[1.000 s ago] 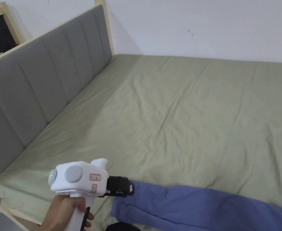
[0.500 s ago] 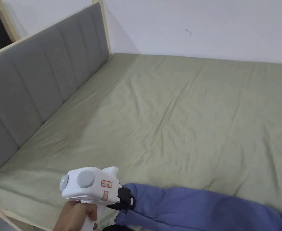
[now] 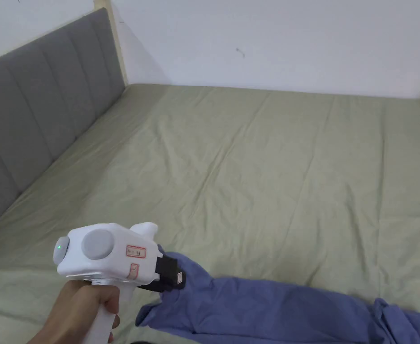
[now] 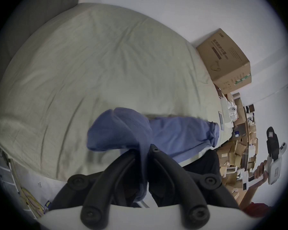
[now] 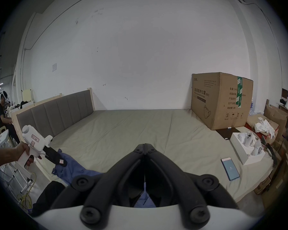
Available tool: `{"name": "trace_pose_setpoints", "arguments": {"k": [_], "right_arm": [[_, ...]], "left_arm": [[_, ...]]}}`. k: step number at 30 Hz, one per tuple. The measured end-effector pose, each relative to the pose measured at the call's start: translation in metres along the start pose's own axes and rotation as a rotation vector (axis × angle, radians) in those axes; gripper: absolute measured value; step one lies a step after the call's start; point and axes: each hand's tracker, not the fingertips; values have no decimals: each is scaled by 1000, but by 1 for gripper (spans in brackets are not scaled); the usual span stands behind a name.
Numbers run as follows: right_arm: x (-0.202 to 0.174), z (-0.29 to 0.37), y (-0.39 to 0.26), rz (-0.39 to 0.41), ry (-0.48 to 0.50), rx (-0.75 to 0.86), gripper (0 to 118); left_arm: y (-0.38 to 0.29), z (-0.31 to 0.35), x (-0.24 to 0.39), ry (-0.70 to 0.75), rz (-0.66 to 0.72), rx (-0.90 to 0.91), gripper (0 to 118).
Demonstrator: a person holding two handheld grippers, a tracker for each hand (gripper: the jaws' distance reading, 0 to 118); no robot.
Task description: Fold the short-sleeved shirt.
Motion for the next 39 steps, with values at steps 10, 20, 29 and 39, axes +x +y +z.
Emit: {"name": "trace_pose_setpoints", "arguments": {"k": [10, 20, 29, 39], "right_arm": [[10, 1, -8, -32, -10, -20, 0], [24, 3, -7, -49, -30, -21, 0], [31, 1, -6, -85, -44, -23, 0], [31, 2, -3, -81, -43, -12, 0]], "left_arm": [[2, -70, 124, -70, -123, -109, 7], [-19, -154, 154, 9, -136, -199, 7], [-25, -148, 156, -41, -128, -198, 96], [-53, -47, 132, 157, -388, 424, 0]]}}
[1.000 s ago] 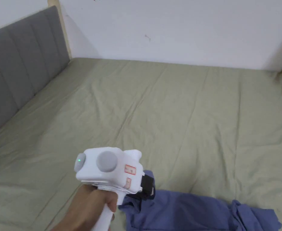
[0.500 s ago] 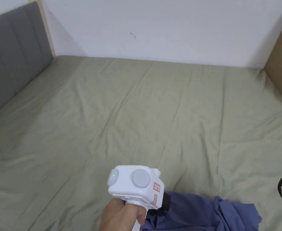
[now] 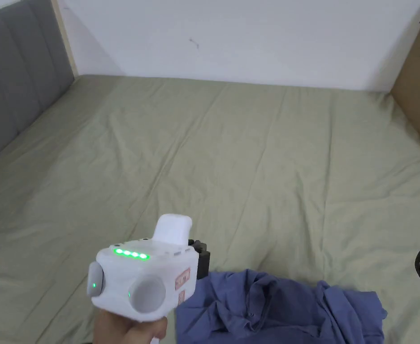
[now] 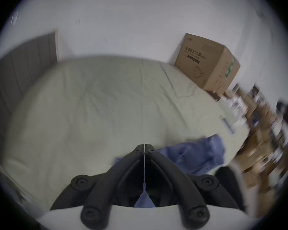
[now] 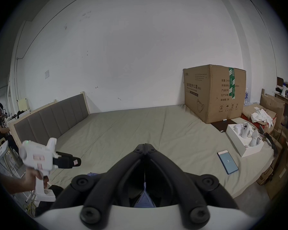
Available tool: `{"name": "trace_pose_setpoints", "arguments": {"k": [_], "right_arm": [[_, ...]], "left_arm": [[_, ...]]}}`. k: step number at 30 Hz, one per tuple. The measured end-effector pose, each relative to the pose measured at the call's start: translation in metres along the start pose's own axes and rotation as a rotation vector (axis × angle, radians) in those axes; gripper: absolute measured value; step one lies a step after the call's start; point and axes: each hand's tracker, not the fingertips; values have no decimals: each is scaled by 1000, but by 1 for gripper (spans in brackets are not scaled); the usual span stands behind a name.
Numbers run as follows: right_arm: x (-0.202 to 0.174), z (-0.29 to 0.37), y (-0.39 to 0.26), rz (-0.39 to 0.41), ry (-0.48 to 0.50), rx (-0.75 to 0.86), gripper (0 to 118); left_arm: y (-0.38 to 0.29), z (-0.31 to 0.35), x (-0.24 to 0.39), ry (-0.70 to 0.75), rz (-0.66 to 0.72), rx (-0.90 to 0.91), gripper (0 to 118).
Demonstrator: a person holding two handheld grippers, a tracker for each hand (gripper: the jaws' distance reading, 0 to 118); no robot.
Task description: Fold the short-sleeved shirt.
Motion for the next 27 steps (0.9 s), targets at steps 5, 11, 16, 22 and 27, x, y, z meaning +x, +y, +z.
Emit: {"name": "trace_pose_setpoints", "arguments": {"k": [5, 11, 16, 22, 27], "right_arm": [[1, -2, 0, -28, 11, -10, 0], [5, -1, 1, -10, 3, -17, 0], [10, -3, -3, -19, -4, -34, 0], [14, -6, -6, -41, -5, -46, 0], [12, -5, -6, -17, -10, -51, 0]], "left_arm": [[-55, -29, 30, 113, -220, -30, 0], [-100, -54, 71, 86, -315, -73, 0], [-115, -62, 111, 10, -318, -85, 0], [-121, -86, 138, -7, -323, -141, 0], [-109, -89, 125, -47, -171, -188, 0]]}}
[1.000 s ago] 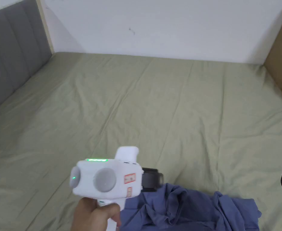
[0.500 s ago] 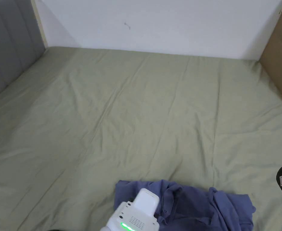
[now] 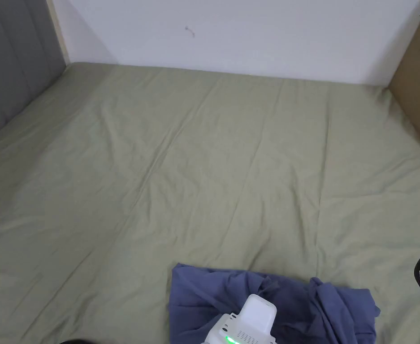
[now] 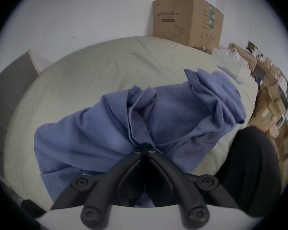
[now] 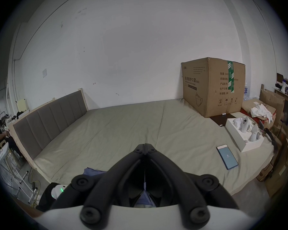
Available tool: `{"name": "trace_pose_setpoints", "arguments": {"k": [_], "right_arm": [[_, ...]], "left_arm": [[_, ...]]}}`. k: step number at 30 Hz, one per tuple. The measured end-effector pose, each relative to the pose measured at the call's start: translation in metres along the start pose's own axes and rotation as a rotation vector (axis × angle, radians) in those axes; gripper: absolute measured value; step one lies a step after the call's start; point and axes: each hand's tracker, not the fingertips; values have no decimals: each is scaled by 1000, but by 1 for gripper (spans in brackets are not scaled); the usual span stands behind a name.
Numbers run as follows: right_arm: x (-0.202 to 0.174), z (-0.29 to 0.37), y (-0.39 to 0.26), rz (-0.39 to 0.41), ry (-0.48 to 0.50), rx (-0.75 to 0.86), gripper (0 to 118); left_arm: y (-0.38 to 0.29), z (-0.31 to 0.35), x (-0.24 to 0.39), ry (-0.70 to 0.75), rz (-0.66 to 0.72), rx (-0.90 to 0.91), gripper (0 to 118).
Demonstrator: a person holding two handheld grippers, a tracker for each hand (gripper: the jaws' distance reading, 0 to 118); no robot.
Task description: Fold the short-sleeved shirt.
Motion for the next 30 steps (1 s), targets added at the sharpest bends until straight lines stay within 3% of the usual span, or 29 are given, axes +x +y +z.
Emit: {"name": "trace_pose_setpoints", "arguments": {"k": [4, 9, 15, 17, 18, 19, 21, 22, 25, 28, 30], "right_arm": [[-3, -1, 0, -7, 9, 6, 0], [-18, -2, -1, 45, 30, 9, 0], [-35, -1, -1, 92, 47, 41, 0], [-40, -1, -1, 100, 49, 61, 0], [-42, -2, -1, 104, 53, 67, 0], [-44, -2, -1, 108, 53, 70, 0], [-47, -4, 0, 104, 67, 65, 0], [-49, -5, -1, 103, 69, 66, 0], [-50, -5, -1, 99, 83, 62, 0], [-51, -6, -2, 89, 94, 51, 0], [-52, -7, -2, 71, 103, 44, 0]], "left_arm": [[11, 30, -6, -19, 15, 76, 1], [42, 112, -46, -137, 185, 306, 2], [72, 187, -116, -38, 225, 497, 2], [75, 199, -141, -54, 233, 508, 15], [75, 205, -151, -18, 249, 514, 35], [74, 209, -161, 12, 254, 514, 68], [71, 211, -180, 18, 277, 507, 103], [68, 212, -189, 19, 286, 501, 109], [56, 200, -213, -43, 357, 404, 109], [42, 144, -242, -318, 538, 131, 109], [25, 97, -244, -422, 641, -57, 108]]}}
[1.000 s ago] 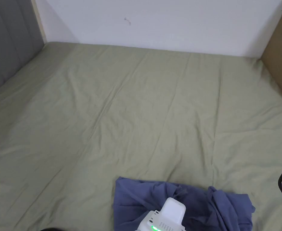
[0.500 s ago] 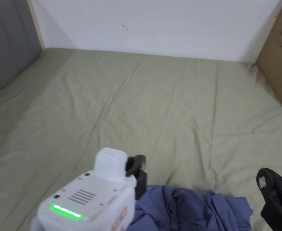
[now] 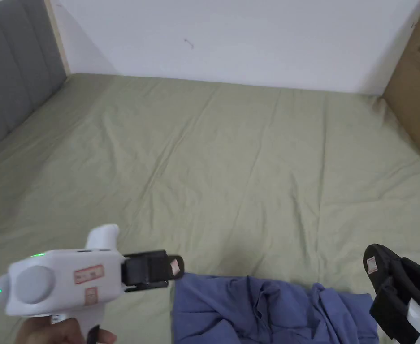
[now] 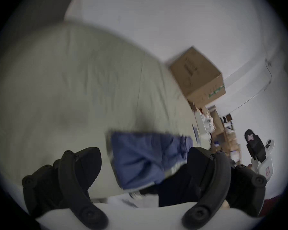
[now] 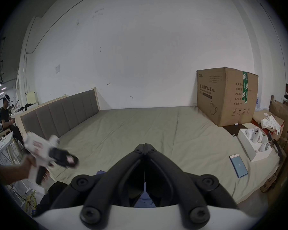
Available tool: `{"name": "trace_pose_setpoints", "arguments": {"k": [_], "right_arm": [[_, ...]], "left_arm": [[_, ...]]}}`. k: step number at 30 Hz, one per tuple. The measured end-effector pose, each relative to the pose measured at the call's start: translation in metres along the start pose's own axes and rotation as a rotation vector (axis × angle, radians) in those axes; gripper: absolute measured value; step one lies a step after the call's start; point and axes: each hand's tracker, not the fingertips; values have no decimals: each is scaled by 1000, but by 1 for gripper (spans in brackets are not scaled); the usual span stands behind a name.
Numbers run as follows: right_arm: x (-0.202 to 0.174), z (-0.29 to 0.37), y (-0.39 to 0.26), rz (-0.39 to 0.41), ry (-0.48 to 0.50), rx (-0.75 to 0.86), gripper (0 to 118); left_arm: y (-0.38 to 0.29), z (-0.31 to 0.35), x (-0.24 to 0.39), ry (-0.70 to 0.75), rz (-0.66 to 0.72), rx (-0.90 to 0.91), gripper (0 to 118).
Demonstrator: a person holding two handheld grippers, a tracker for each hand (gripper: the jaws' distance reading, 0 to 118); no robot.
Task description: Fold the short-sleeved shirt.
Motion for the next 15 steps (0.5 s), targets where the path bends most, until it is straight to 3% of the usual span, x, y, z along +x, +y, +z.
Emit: {"name": "trace_pose_setpoints", "arguments": {"k": [2, 4, 7, 12, 14, 15], "right_arm": [[-1, -1, -1, -5, 3, -6, 0], [-1, 1, -1, -3, 8, -11, 0], [-2, 3, -1, 10, 15, -13, 0], [0, 2, -3, 14, 14, -27, 0], [1, 1, -5, 6, 14, -35, 0], [2, 0, -6, 2, 11, -36, 0]], "left_arm": [[-9, -36, -21, -63, 72, -105, 108], [-17, -61, -34, -5, 130, -133, 108], [-25, -84, -42, 70, 124, -149, 107], [-19, -94, -26, 75, 98, -154, 107], [-19, -96, -19, 114, 66, -168, 84], [-18, -96, -15, 147, 44, -174, 59]]}}
